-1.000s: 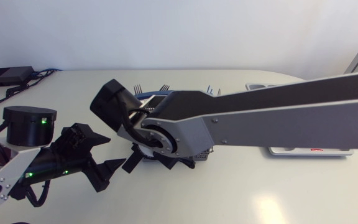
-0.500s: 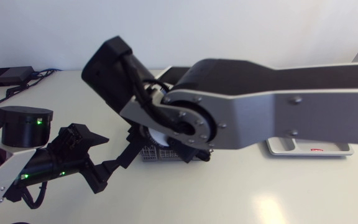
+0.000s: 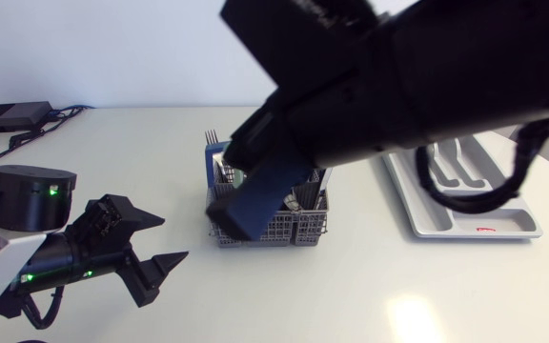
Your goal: Sort the cutlery from the basket into the organizer compartments.
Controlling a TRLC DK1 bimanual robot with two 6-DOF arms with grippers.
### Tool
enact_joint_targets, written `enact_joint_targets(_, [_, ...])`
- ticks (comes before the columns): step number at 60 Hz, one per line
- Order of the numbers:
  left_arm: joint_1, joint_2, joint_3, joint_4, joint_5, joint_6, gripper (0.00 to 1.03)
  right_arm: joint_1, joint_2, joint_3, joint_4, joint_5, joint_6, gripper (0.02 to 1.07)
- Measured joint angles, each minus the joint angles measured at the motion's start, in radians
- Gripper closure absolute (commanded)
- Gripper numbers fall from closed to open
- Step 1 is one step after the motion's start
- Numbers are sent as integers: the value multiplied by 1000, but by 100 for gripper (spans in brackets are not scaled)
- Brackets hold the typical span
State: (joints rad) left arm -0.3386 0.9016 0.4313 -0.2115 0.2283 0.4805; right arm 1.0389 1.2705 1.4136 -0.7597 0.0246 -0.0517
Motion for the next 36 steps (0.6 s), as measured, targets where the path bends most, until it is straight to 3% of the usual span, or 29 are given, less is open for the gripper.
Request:
enact_joint_targets(6, [-24, 0, 27, -27, -1, -1, 13, -68, -73, -9, -76, -67, 0, 100])
enact_joint_targets(22, [-116, 16, 113, -53, -27, -42, 13, -217, -240, -56, -202, -107, 3, 100])
enact_joint_targets(36, [-141, 58, 138, -61, -31, -62, 13, -582, -364, -191, -209, -69, -51, 100])
